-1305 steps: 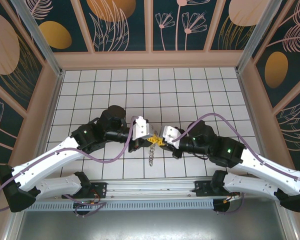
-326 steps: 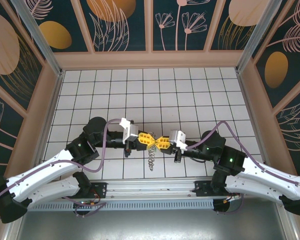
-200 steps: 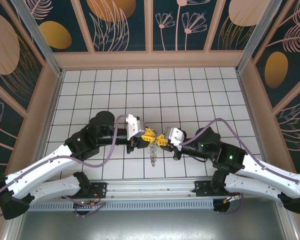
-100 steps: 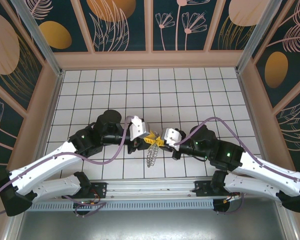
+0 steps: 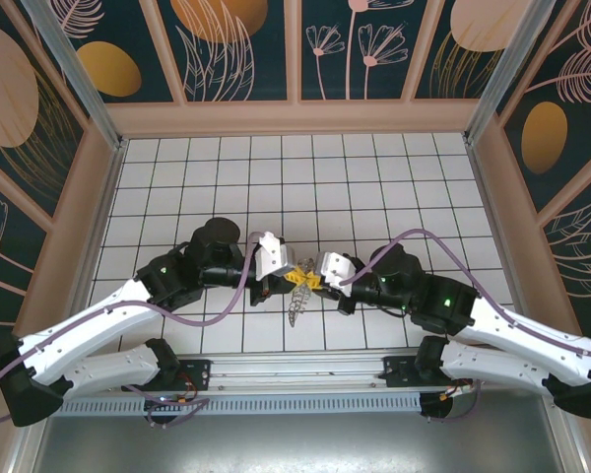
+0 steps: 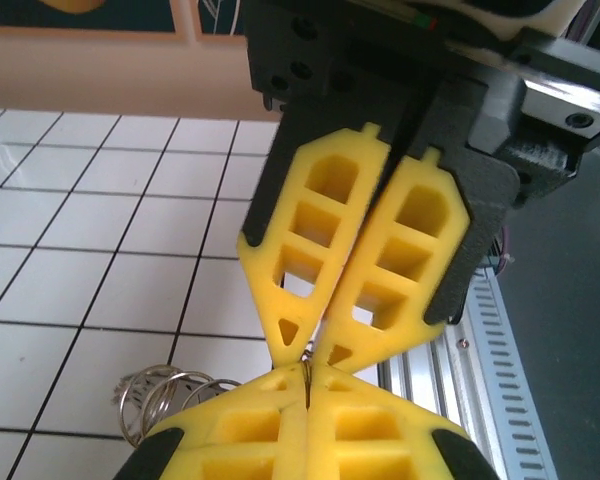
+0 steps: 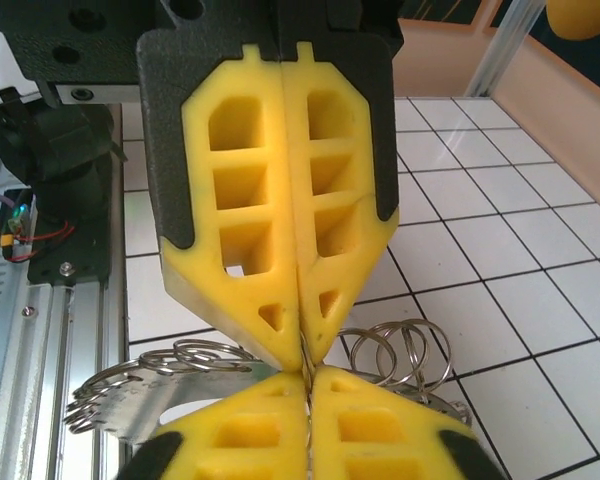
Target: Put the keys on the keyring
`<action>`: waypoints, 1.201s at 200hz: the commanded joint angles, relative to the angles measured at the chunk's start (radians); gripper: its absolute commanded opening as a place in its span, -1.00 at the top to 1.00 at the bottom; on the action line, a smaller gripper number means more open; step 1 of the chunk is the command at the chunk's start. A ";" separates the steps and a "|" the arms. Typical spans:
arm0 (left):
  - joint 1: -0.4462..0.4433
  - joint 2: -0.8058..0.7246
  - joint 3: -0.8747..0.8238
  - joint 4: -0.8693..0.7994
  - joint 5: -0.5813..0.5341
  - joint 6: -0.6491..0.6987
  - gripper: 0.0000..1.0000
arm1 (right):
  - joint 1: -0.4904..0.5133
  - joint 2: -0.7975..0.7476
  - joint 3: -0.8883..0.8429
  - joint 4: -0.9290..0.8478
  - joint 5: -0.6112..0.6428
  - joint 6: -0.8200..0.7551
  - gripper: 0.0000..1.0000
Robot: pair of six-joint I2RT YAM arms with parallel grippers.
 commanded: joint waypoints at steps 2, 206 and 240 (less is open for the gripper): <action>0.000 -0.034 -0.028 0.122 0.038 -0.044 1.00 | 0.006 -0.042 -0.002 0.086 -0.031 0.009 0.57; 0.000 -0.091 -0.092 0.283 0.076 -0.122 1.00 | 0.007 -0.102 -0.083 0.137 -0.003 0.066 0.83; 0.001 -0.097 -0.093 0.283 0.078 -0.123 1.00 | 0.006 -0.098 -0.089 0.150 -0.005 0.069 0.98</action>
